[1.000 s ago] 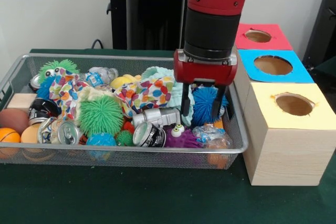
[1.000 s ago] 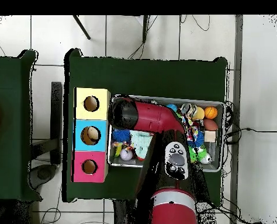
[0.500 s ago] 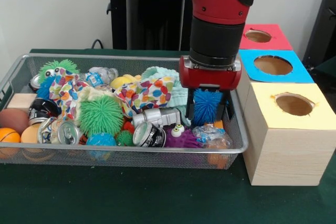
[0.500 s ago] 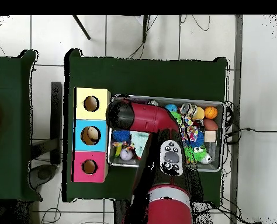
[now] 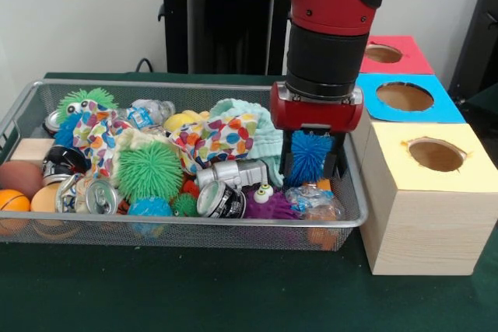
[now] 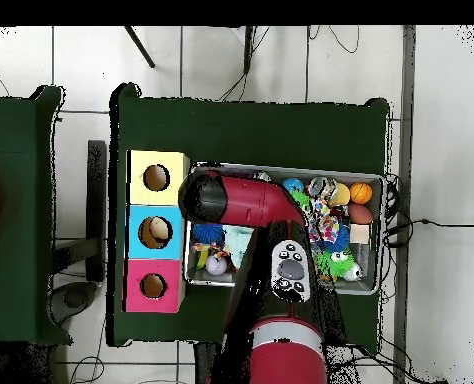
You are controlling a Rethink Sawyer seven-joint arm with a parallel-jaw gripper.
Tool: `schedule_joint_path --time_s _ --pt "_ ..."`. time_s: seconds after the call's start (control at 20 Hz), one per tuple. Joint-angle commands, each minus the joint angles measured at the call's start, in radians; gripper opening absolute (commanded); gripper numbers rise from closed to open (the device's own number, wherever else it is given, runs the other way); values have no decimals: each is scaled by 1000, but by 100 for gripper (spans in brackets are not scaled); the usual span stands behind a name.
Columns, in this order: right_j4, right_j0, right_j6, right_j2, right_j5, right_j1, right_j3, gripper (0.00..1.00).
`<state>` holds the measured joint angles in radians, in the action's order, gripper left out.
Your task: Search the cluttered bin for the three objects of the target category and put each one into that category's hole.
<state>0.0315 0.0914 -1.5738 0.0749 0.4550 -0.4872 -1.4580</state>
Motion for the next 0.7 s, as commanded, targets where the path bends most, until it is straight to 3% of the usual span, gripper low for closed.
schedule_joint_path --time_s 0.05,0.4,0.7 --pt "-33 85 -40 -67 24 -103 -93 100" --pt "-90 213 117 -113 67 -196 -153 100" --pt "-134 347 196 -190 95 -199 -151 100"
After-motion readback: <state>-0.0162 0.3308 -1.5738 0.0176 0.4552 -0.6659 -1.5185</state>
